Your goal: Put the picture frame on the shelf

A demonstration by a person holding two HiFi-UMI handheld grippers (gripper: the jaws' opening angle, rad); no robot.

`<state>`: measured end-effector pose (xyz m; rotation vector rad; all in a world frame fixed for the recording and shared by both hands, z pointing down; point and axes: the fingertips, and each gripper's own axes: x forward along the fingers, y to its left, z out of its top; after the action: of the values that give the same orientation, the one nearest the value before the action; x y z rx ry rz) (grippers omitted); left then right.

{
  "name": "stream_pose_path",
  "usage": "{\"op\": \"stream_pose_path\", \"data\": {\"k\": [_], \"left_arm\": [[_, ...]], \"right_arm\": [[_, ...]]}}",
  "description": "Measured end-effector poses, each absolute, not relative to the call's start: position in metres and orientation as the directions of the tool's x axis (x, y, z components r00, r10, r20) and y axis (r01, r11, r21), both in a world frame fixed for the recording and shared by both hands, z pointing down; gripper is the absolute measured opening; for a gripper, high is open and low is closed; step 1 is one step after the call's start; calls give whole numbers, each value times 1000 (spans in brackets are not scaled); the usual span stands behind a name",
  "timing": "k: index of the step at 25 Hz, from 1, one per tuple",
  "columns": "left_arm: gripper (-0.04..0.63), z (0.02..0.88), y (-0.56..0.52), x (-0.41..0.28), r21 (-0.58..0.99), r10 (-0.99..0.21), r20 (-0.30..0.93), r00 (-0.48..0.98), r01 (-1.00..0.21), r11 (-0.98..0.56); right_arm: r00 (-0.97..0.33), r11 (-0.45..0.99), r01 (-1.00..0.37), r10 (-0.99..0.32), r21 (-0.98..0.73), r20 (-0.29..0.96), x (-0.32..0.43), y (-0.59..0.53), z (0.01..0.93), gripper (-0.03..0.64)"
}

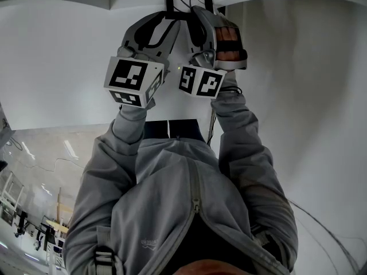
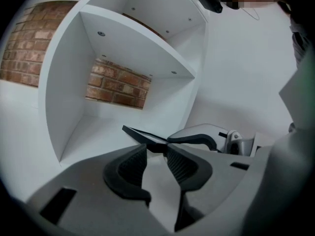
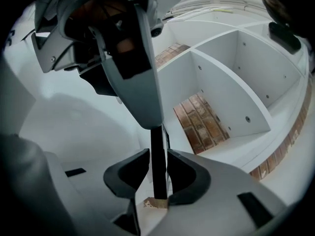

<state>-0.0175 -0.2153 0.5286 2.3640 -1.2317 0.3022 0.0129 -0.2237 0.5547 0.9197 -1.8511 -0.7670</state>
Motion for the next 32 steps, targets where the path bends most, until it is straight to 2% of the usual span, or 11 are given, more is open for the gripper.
{"op": "stream_pose_path", "data": {"k": [13, 19, 32], "left_arm": [[129, 542, -237, -22, 259, -701, 426, 572, -819, -512], [127, 550, -244, -21, 188, -693, 455, 560, -821, -540], [121, 576, -263, -24, 91, -671, 526, 522, -820, -566]], "right_arm": [[-297, 519, -296, -848, 802, 439, 26, -224, 558, 104], [-290, 526, -289, -844, 800, 450, 27, -230, 564, 81], [-272, 551, -305, -832, 777, 484, 23, -239, 576, 78]]}}
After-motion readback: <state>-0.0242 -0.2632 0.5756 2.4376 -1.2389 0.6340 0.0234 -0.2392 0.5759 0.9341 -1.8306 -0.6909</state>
